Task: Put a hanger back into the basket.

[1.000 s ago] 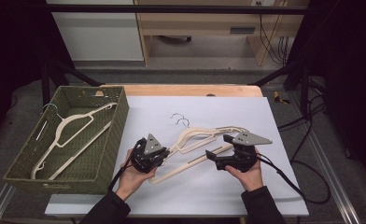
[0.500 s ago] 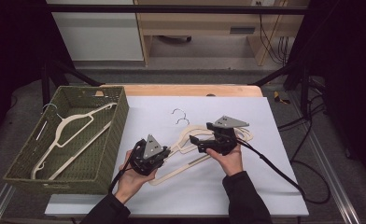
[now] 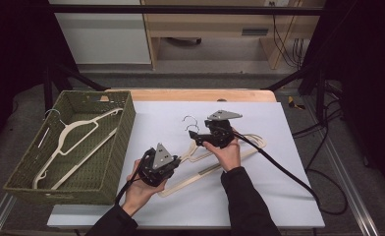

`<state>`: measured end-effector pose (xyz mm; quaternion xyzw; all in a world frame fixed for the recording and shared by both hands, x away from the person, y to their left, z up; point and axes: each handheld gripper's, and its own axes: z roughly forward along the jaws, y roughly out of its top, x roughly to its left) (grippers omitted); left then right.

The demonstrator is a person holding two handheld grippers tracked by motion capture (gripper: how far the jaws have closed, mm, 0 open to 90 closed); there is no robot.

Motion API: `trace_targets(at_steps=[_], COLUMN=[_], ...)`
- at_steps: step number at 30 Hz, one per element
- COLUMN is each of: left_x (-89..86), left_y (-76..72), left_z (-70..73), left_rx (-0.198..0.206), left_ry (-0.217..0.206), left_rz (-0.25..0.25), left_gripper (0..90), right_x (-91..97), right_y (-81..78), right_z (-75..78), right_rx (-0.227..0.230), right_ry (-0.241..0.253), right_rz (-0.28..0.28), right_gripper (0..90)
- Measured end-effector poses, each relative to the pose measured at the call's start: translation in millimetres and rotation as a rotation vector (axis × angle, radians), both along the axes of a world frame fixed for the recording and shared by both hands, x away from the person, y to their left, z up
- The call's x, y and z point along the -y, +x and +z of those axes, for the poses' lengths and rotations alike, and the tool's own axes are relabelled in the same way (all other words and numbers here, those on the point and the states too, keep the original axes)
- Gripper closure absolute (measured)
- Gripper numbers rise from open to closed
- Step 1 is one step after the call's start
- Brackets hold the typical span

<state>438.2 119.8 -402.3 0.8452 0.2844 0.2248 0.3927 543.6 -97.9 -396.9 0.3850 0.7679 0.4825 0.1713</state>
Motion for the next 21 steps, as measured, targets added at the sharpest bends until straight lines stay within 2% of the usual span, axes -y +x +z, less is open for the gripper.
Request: trace_targets(at_steps=[3,8,11,15,16,21], left_x=[0.6,0.0,0.3,1.5,1.0,2.2], left_y=[-0.5,-0.7,-1.0,-1.5,-1.6,-3.8], left_z=[0.2,0.6,0.6,-0.5,-0.2,-2.1], left_rx=[0.016,0.016,0.017,0.016,0.014,0.018], left_ry=[-0.008,0.001,0.002,-0.004,0.008,0.015], left_rz=[0.009,0.005,0.005,0.004,-0.002,-0.009], left_gripper=[79.7,79.7,79.7,79.7,79.7,79.7], right_x=[-3.5,-5.7,-5.9,-6.9,-7.0,-5.9], right_y=[8.3,17.0,20.2,23.6,24.2,26.5], right_z=[-5.9,-14.8,-19.0,-23.1,-23.6,-25.1], right_rx=[-0.019,-0.069,-0.083,-0.111,-0.123,-0.165], right_ry=[-0.03,-0.054,-0.075,-0.071,-0.068,-0.065], right_rz=[-0.013,-0.042,-0.052,-0.057,-0.058,-0.055], right_gripper=[32.4,45.3,53.2,67.3,70.2,83.1])
